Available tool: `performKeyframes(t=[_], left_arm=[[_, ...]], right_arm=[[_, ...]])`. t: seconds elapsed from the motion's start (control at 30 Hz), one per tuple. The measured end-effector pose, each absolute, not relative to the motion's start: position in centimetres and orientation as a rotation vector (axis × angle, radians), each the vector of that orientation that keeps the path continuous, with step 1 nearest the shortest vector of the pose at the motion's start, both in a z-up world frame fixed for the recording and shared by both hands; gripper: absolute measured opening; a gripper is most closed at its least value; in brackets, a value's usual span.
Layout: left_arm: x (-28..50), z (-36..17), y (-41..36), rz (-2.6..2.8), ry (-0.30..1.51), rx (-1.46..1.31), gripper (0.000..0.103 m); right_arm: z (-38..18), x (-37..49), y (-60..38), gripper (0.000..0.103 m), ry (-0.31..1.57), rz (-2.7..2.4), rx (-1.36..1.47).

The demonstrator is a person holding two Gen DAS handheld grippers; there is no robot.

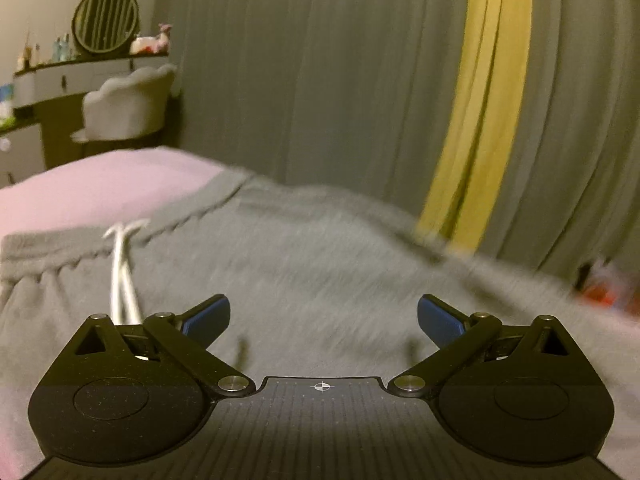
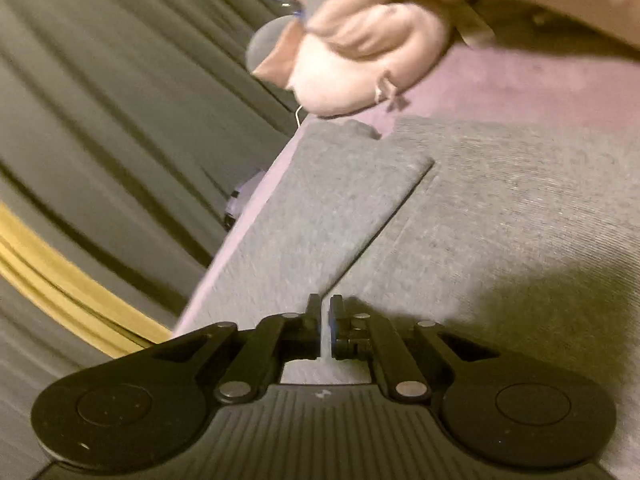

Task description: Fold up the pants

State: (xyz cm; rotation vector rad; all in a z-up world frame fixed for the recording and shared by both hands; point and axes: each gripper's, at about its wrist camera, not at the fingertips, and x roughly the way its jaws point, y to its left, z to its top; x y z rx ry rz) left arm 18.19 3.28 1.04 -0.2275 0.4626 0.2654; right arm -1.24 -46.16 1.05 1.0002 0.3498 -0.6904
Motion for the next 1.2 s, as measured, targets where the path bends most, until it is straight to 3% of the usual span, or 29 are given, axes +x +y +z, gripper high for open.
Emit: performKeyframes(t=[0.1,0.13,0.17,0.27,0.33,0.43,0.53,0.6,0.63,0.67,0.73,0.77,0.8,0.93,1.0,1.2], left_arm=[[20.4,3.6,3.4,0.093,0.448,-0.278,0.103],[21.8,4.1,3.4,0.040,0.475,-0.282,0.103],[23.8,4.4,3.6,-0.008,0.504,-0.302,0.103],[30.1,4.2,4.8,-0.058,0.647,-0.411,0.100],[34.1,3.3,5.9,-0.075,0.749,-0.525,0.077],[37.8,1.6,6.6,-0.037,0.842,-0.600,0.070],[40.3,0.4,6.0,0.009,0.874,-0.495,0.067],[41.7,-0.5,5.7,0.018,0.900,-0.461,0.066],[42.1,-0.8,5.6,0.014,0.918,-0.467,0.065],[42.5,-0.9,5.5,0.014,0.928,-0.479,0.063],[43.2,-0.7,5.4,0.007,0.933,-0.499,0.034],[43.5,-0.7,5.4,0.008,0.948,-0.503,0.025],[43.7,-0.6,5.3,0.016,0.966,-0.494,0.011],[41.7,0.9,5.5,0.011,0.916,-0.445,0.007],[39.9,2.6,5.8,-0.015,0.853,-0.426,0.007],[28.3,10.2,10.0,-0.150,0.592,-0.525,0.007]], right_arm=[[0.2,-0.6,-48.1,0.015,0.337,-0.620,1.120],[-0.3,-0.2,-48.3,0.030,0.341,-0.611,1.149],[-0.5,0.1,-48.4,0.038,0.325,-0.593,1.162],[-0.8,1.1,-48.5,0.042,0.318,-0.578,1.161],[-0.9,1.7,-48.6,0.042,0.325,-0.567,1.158],[-0.9,2.5,-48.9,0.042,0.326,-0.567,1.157],[-0.9,2.8,-49.0,0.039,0.330,-0.565,1.140],[-1.1,3.0,-49.0,0.025,0.340,-0.570,1.114],[-1.3,2.8,-49.5,0.008,0.346,-0.574,1.109],[-1.6,2.7,-49.6,0.006,0.360,-0.581,1.111],[-1.8,2.6,-49.7,0.007,0.341,-0.576,1.133],[-1.8,2.6,-49.7,0.008,0.337,-0.579,1.146],[-1.8,2.4,-49.7,0.009,0.334,-0.579,1.155],[-1.8,3.0,-50.1,0.011,0.355,-0.577,1.194],[-0.9,3.2,-50.5,0.005,0.384,-0.571,1.207],[7.7,-1.0,-48.7,0.004,0.190,-0.538,1.106]])
